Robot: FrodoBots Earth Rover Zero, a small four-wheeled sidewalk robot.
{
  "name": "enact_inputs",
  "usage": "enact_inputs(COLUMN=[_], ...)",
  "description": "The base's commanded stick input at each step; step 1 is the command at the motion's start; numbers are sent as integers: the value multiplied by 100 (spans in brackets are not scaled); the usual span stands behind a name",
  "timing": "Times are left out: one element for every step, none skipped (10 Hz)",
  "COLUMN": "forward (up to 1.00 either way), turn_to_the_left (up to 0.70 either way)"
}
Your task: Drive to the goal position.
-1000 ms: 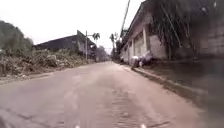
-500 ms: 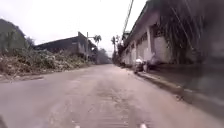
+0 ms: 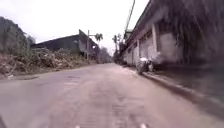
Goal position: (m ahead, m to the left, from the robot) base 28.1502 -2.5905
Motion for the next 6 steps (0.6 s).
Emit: enact_inputs(forward=[100, 100, 100, 100, 100, 100], turn_to_the_left=[0, 0, 0, 0, 0, 0])
